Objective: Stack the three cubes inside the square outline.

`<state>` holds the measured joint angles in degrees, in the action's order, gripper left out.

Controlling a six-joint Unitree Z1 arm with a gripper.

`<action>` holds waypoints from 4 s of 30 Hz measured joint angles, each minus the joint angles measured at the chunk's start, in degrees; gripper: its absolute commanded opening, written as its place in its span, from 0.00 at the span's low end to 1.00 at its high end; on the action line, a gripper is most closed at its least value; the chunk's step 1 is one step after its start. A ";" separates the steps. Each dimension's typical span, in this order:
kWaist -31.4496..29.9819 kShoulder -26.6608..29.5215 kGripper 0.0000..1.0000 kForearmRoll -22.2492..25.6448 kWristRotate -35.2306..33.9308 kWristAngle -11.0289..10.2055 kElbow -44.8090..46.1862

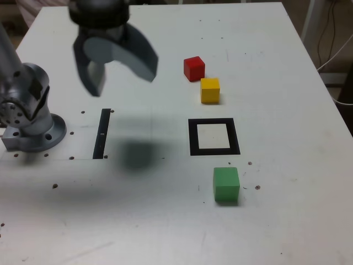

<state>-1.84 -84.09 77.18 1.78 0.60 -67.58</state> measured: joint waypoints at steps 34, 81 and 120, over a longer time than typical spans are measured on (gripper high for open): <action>22.82 -24.53 1.00 1.12 14.50 -5.62 -22.70; 27.87 -36.00 0.90 -12.05 16.21 -8.24 -20.93; 29.23 -38.59 0.36 -12.90 16.75 -9.72 -21.92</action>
<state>27.39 -122.68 64.28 18.54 -9.12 -89.49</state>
